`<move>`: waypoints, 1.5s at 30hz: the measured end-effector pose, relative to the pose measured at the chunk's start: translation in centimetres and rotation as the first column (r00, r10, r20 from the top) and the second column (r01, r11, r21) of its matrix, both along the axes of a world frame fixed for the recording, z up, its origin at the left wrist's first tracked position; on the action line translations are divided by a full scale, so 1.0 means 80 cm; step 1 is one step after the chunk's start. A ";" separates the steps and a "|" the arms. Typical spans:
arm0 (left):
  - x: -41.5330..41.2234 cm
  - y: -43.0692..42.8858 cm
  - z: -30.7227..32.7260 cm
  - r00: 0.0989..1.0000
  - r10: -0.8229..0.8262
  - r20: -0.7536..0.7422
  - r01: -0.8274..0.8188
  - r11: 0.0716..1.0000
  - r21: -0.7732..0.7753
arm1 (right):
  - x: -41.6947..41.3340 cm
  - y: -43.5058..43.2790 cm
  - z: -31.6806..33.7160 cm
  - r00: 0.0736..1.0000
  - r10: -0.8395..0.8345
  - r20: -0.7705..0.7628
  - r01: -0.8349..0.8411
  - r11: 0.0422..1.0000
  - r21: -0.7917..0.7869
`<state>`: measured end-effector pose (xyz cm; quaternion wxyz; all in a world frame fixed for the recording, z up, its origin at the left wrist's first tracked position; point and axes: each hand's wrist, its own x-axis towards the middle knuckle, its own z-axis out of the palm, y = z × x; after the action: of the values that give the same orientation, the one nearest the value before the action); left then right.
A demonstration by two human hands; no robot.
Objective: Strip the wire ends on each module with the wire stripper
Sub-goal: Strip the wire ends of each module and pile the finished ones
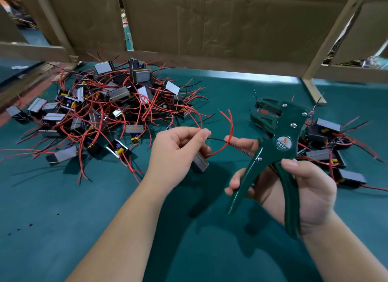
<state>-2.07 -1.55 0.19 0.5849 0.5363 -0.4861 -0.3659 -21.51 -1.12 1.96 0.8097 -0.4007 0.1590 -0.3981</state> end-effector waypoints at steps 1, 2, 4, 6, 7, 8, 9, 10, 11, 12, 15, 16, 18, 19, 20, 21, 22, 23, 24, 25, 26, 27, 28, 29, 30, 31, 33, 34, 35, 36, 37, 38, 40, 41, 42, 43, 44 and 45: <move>0.000 -0.001 0.000 1.000 -0.006 -0.011 0.006 1.000 0.004 | 0.001 0.000 0.000 1.000 -0.002 0.000 0.002 1.000 0.011; -0.001 -0.001 0.000 0.999 -0.016 -0.028 0.016 1.000 0.009 | 0.001 0.000 0.000 1.000 0.003 0.004 -0.003 1.000 0.022; -0.002 -0.002 0.001 0.997 -0.042 -0.066 0.044 0.999 0.026 | 0.001 0.000 -0.001 0.998 0.054 0.026 -0.055 0.998 0.038; -0.005 -0.001 0.002 0.991 -0.072 -0.117 0.080 0.995 0.058 | 0.001 -0.001 -0.001 0.993 0.110 0.034 -0.112 0.992 0.056; -0.006 -0.001 0.002 0.984 -0.088 -0.155 0.100 0.992 0.077 | 0.001 -0.001 -0.001 0.993 0.120 0.018 -0.121 0.990 0.071; -0.007 -0.001 0.002 0.974 -0.101 -0.205 0.123 0.988 0.097 | 0.002 -0.001 -0.001 0.992 0.126 -0.001 -0.125 0.989 0.083; -0.007 -0.001 0.002 0.957 -0.115 -0.267 0.151 0.981 0.119 | 0.003 -0.001 -0.001 0.991 0.133 -0.012 -0.132 0.988 0.086; -0.006 -0.001 0.003 0.930 -0.129 -0.343 0.185 0.973 0.136 | 0.003 -0.001 -0.002 0.989 0.147 -0.008 -0.146 0.986 0.081; -0.005 -0.002 0.004 0.890 -0.139 -0.434 0.220 0.965 0.142 | 0.004 -0.002 -0.002 0.987 0.162 0.010 -0.162 0.984 0.074; -0.003 -0.003 0.005 0.835 -0.142 -0.531 0.251 0.958 0.137 | 0.004 -0.002 -0.003 0.984 0.172 0.038 -0.174 0.982 0.073; 0.005 -0.005 0.010 0.645 -0.162 -0.747 0.308 0.949 0.060 | 0.001 -0.008 -0.004 0.975 0.160 0.151 -0.178 0.978 0.111; 0.005 -0.006 0.010 0.594 -0.190 -0.782 0.329 0.944 0.020 | 0.000 -0.011 -0.004 0.975 0.130 0.181 -0.156 0.978 0.137; 0.002 -0.004 0.011 0.532 -0.255 -0.807 0.377 0.925 -0.044 | 0.000 -0.016 -0.005 0.984 0.025 0.176 -0.063 0.975 0.214; 0.000 -0.003 0.012 0.514 -0.279 -0.811 0.394 0.917 -0.065 | -0.001 -0.018 -0.005 0.988 -0.031 0.153 -0.008 0.969 0.248; -0.002 -0.002 0.012 0.496 -0.291 -0.818 0.402 0.912 -0.081 | -0.002 -0.019 -0.006 0.987 -0.072 0.142 0.032 0.964 0.265; -0.004 -0.002 0.012 0.477 -0.293 -0.829 0.400 0.912 -0.092 | -0.003 -0.020 -0.007 0.984 -0.092 0.155 0.049 0.964 0.263; -0.004 -0.002 0.013 0.468 -0.284 -0.837 0.387 0.917 -0.095 | -0.004 -0.020 -0.007 0.978 -0.098 0.183 0.050 0.967 0.250; -0.003 -0.002 0.013 0.468 -0.271 -0.841 0.368 0.925 -0.094 | -0.005 -0.020 -0.007 0.974 -0.105 0.201 0.054 0.969 0.242; -0.002 -0.003 0.013 0.473 -0.256 -0.843 0.345 0.934 -0.090 | -0.005 -0.020 -0.008 0.972 -0.122 0.200 0.072 0.968 0.241; -0.001 -0.003 0.013 0.479 -0.243 -0.843 0.326 0.942 -0.086 | -0.006 -0.020 -0.007 0.971 -0.146 0.188 0.098 0.965 0.242; 0.000 -0.003 0.013 0.489 -0.230 -0.841 0.310 0.948 -0.079 | -0.006 -0.019 -0.007 0.970 -0.167 0.175 0.122 0.962 0.243; 0.000 -0.003 0.014 0.507 -0.217 -0.834 0.297 0.952 -0.068 | -0.006 -0.019 -0.006 0.970 -0.177 0.164 0.135 0.961 0.242; -0.001 -0.003 0.015 0.533 -0.202 -0.822 0.287 0.957 -0.048 | -0.006 -0.019 -0.006 0.973 -0.173 0.154 0.133 0.962 0.236; -0.003 -0.003 0.015 0.565 -0.186 -0.804 0.280 0.960 -0.026 | -0.005 -0.019 -0.005 0.978 -0.153 0.139 0.119 0.967 0.224; -0.004 -0.004 0.016 0.601 -0.173 -0.781 0.272 0.962 -0.004 | -0.005 -0.019 -0.004 0.986 -0.120 0.119 0.093 0.973 0.209; -0.005 -0.004 0.016 0.638 -0.158 -0.753 0.260 0.965 0.019 | -0.006 -0.018 -0.004 0.993 -0.070 0.095 0.051 0.980 0.194; -0.005 -0.005 0.016 0.716 -0.111 -0.689 0.211 0.976 0.062 | -0.008 -0.016 -0.003 0.996 0.078 0.049 -0.085 0.982 0.172; -0.003 -0.005 0.016 0.755 -0.078 -0.651 0.168 0.983 0.078 | -0.009 -0.014 -0.003 0.985 0.168 0.029 -0.171 0.973 0.157; 0.000 -0.005 0.016 0.788 -0.044 -0.614 0.125 0.988 0.090 | -0.011 -0.013 -0.003 0.966 0.258 0.013 -0.258 0.957 0.137; 0.003 -0.005 0.016 0.816 -0.018 -0.578 0.090 0.991 0.096 | -0.013 -0.011 -0.003 0.942 0.336 -0.005 -0.334 0.936 0.113; 0.007 -0.004 0.016 0.836 0.001 -0.548 0.061 0.994 0.096 | -0.014 -0.010 -0.003 0.918 0.395 -0.027 -0.391 0.916 0.092; 0.011 -0.004 0.015 0.852 0.014 -0.524 0.039 0.995 0.090 | -0.014 -0.008 -0.003 0.899 0.434 -0.050 -0.430 0.899 0.076; 0.018 -0.003 0.015 0.861 0.030 -0.508 0.010 0.997 0.075 | -0.015 -0.008 -0.003 0.872 0.486 -0.059 -0.483 0.874 0.060; 0.020 -0.002 0.015 0.861 0.028 -0.507 0.009 0.998 0.069 | -0.017 -0.009 -0.003 0.863 0.504 -0.032 -0.502 0.863 0.053; 0.022 -0.002 0.016 0.863 0.015 -0.505 0.020 0.998 0.064 | -0.018 -0.010 -0.003 0.860 0.510 0.012 -0.510 0.859 0.042; 0.024 -0.001 0.016 0.863 -0.003 -0.505 0.038 0.998 0.059 | -0.020 -0.012 -0.002 0.862 0.501 0.069 -0.505 0.863 0.038; 0.024 0.000 0.017 0.863 -0.027 -0.505 0.059 0.997 0.048 | -0.022 -0.015 0.000 0.869 0.476 0.135 -0.485 0.873 0.045; 0.025 0.001 0.018 0.861 -0.053 -0.506 0.082 0.996 0.035 | -0.024 -0.017 0.002 0.879 0.431 0.202 -0.452 0.889 0.072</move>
<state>-0.07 -1.49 1.66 0.6635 0.4207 -0.3244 -0.5269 -23.41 -2.48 2.08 0.9123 -0.3403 0.0124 -0.2275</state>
